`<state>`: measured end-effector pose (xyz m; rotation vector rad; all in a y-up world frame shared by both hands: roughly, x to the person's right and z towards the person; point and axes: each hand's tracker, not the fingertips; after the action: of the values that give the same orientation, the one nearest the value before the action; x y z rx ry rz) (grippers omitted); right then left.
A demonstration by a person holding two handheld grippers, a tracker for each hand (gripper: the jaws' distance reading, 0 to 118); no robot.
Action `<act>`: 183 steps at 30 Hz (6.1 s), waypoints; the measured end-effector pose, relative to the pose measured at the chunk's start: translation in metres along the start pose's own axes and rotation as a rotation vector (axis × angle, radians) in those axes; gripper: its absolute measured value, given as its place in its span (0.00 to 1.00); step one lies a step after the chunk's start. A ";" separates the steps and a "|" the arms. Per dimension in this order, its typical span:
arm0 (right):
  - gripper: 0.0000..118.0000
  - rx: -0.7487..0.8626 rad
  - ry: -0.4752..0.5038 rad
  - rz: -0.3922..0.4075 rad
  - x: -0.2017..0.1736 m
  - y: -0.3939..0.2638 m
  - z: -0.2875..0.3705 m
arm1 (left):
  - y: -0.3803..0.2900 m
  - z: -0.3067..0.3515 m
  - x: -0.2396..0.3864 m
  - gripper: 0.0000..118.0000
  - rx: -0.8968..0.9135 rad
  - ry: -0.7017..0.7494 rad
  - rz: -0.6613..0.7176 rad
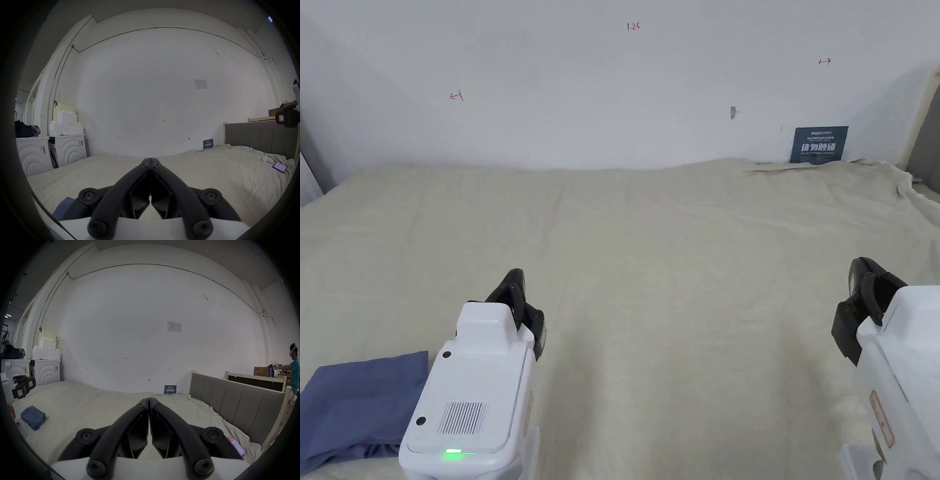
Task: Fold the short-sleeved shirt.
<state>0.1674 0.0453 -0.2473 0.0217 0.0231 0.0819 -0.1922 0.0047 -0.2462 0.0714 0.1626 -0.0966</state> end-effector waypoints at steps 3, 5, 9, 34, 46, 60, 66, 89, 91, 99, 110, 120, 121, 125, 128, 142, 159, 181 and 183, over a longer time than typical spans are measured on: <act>0.00 0.002 0.000 -0.001 0.001 -0.005 -0.002 | 0.000 -0.001 0.001 0.00 0.000 -0.001 0.002; 0.00 0.003 0.000 0.000 0.002 -0.007 -0.004 | 0.001 -0.001 0.001 0.00 0.000 -0.002 0.003; 0.00 0.002 0.002 0.008 -0.008 0.015 0.007 | 0.002 -0.001 0.002 0.00 0.003 -0.004 0.005; 0.00 0.006 0.016 0.016 -0.011 0.017 0.004 | 0.005 -0.001 0.005 0.00 0.002 -0.020 -0.015; 0.00 0.005 0.018 0.016 -0.007 0.013 0.001 | 0.004 -0.002 0.005 0.00 0.001 -0.020 -0.021; 0.00 0.003 0.011 0.020 -0.005 0.008 -0.001 | 0.005 -0.005 0.002 0.00 -0.017 -0.026 -0.008; 0.36 0.000 0.016 0.013 -0.005 0.010 -0.001 | 0.004 -0.009 -0.002 0.56 -0.038 -0.038 0.016; 0.95 0.016 0.013 -0.019 -0.015 0.020 0.008 | 0.006 -0.006 -0.001 1.00 -0.012 -0.036 -0.007; 0.95 0.016 0.016 -0.019 -0.014 0.019 0.007 | 0.006 -0.006 -0.001 1.00 -0.010 -0.034 -0.006; 0.95 0.022 0.018 -0.018 -0.011 0.019 0.005 | 0.007 -0.005 -0.002 1.00 -0.010 -0.031 -0.009; 0.95 0.025 0.021 -0.015 -0.019 0.025 0.009 | 0.006 -0.004 -0.004 1.00 -0.011 -0.025 -0.010; 0.95 0.027 0.015 -0.013 -0.013 0.020 0.006 | 0.007 -0.004 -0.006 1.00 -0.004 -0.025 -0.006; 0.95 0.026 0.014 -0.013 -0.012 0.020 0.006 | 0.008 -0.004 -0.006 1.00 -0.005 -0.025 -0.006; 0.95 0.027 0.010 -0.018 -0.011 0.018 0.005 | 0.009 -0.004 -0.006 1.00 -0.004 -0.023 -0.002; 0.95 0.026 0.009 -0.015 -0.013 0.019 0.007 | 0.008 -0.003 -0.007 1.00 -0.005 -0.022 -0.002; 0.95 0.001 -0.014 -0.029 -0.014 0.021 0.006 | 0.009 -0.004 -0.007 1.00 -0.003 -0.029 -0.004; 0.95 -0.632 -0.191 -0.194 -0.017 0.035 -0.022 | 0.014 -0.002 -0.012 1.00 0.006 -0.025 0.012; 0.95 -0.310 -0.021 -0.201 0.004 0.027 -0.017 | 0.019 -0.002 -0.014 1.00 0.017 -0.023 0.014; 0.95 -0.259 -0.030 -0.184 0.006 0.023 -0.016 | 0.019 -0.002 -0.014 1.00 0.017 -0.022 0.015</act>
<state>0.1712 0.0690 -0.2630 -0.2374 -0.0158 -0.1002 -0.2047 0.0252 -0.2446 0.0885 0.1391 -0.0841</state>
